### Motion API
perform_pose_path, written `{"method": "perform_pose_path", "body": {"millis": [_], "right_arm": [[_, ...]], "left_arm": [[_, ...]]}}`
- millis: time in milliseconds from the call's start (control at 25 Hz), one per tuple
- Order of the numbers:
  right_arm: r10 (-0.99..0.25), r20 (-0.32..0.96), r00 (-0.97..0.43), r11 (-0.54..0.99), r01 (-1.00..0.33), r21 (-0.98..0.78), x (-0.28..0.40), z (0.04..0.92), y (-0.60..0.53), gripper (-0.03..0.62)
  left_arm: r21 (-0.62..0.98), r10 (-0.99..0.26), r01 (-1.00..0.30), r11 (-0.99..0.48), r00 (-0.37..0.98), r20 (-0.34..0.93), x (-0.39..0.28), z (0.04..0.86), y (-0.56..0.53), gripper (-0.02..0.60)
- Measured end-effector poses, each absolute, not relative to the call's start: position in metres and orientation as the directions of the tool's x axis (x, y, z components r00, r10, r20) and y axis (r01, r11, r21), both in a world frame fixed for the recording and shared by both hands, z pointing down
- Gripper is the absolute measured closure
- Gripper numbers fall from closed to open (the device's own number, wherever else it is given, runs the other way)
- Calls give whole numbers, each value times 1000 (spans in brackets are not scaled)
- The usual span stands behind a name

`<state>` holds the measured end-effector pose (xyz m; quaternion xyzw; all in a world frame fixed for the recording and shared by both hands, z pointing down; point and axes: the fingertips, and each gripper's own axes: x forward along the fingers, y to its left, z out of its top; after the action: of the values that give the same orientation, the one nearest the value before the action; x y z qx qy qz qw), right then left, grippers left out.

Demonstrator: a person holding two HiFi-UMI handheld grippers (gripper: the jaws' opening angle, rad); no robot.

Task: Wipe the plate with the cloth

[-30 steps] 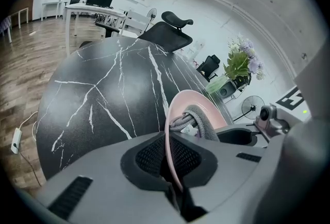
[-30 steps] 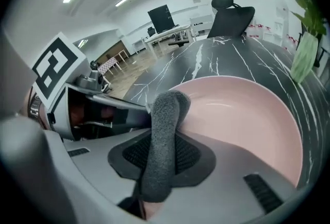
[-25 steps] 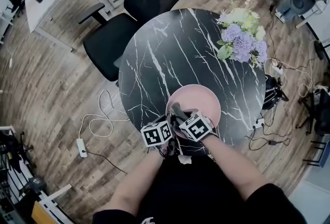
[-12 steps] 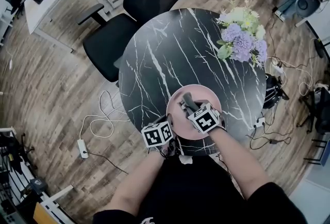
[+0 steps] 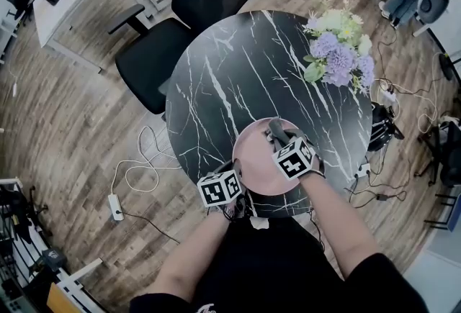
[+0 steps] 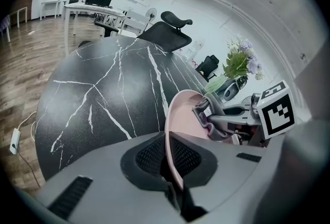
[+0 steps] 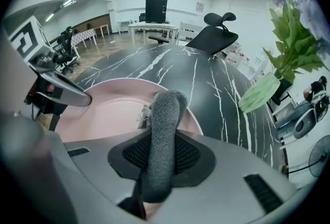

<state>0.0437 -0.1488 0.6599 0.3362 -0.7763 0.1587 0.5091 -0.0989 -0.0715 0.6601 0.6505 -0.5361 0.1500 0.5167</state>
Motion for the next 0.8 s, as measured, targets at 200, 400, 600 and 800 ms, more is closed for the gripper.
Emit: {"method": "perform_pose_path", "body": {"millis": [200,400,600,800], "right_arm": [[-408,890,-201,742,-642,195,55,661,-158,488],[-452,876,-167,762,-582,283,65,659,-161,487],[-496,854,-157,738,-594,320,72,653,-164,487],[-527,831,-177,657,-706,266,79,642,-164,488]], "left_arm": [[517,-545,-849,111,383,746,-100,660,-72,552],[515,-547,-850,107,382,744,-99,659,-73,552],[512,-540,-851,116,378,752,-99,661,-71,552],[512,-547,-851,118,375,749,-100,660,-72,552]]}}
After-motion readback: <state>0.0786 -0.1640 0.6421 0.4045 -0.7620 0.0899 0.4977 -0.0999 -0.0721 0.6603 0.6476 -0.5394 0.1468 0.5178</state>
